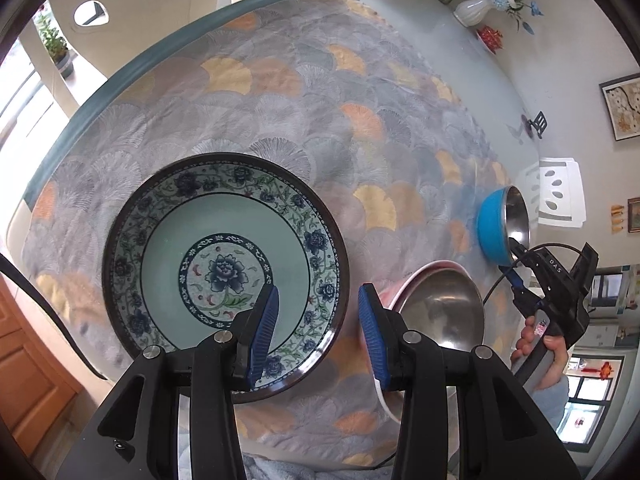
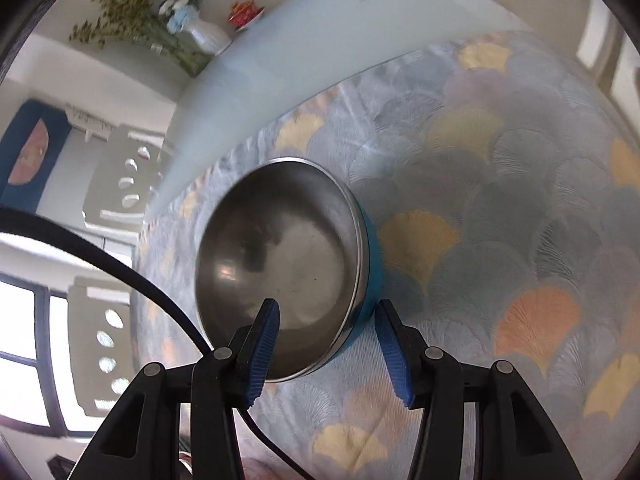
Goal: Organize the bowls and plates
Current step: 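Grasp the blue-sided steel bowl rim with both grippers and lift it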
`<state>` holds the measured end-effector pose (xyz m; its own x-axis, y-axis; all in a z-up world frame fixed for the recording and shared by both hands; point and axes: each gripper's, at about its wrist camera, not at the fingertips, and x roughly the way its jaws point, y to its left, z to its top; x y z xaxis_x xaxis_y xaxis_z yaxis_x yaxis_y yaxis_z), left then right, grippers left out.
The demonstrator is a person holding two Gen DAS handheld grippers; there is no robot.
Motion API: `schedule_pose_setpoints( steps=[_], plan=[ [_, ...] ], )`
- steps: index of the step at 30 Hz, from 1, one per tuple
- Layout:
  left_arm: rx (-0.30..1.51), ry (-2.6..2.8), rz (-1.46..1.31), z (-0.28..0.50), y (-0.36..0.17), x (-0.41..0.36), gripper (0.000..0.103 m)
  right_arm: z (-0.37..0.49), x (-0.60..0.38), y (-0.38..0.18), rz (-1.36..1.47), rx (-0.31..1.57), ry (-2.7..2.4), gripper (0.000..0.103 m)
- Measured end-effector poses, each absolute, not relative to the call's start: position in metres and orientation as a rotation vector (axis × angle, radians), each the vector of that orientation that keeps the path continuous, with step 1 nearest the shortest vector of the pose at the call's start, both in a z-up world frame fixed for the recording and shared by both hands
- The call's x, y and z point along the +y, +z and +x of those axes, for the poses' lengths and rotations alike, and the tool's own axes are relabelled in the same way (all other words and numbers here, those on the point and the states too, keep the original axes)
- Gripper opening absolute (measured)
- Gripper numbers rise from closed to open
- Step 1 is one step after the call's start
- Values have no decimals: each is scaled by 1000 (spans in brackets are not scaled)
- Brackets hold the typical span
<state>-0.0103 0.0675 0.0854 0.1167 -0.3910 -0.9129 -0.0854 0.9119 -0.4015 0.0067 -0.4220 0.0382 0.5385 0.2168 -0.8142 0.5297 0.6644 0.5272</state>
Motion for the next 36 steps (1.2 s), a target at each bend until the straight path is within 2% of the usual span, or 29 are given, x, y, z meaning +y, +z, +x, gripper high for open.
schedule_pose_setpoints(
  steps=[4, 6, 7, 10, 19, 30, 36],
  plan=[
    [1464, -243, -381, -12, 83, 57, 37, 8, -424, 27, 853, 1037, -208, 39],
    [1468, -253, -371, -14, 83, 53, 38, 9, -423, 23, 821, 1059, -202, 29],
    [1469, -255, -366, -14, 83, 51, 37, 10, -421, 22, 784, 1074, -201, 19],
    [1467, -256, -347, -16, 86, 49, 37, 5, -416, 28, 772, 1036, -136, 12],
    [1404, -301, -353, -24, 109, 48, 37, -25, -393, 24, 1041, 1026, 1, 13],
    [1232, -494, -346, -48, 168, 24, 41, -72, -336, 113, 932, 918, 100, 13],
    [1188, -493, -377, -57, 176, 29, 49, -93, -297, 126, 880, 949, 148, 13]
  ],
)
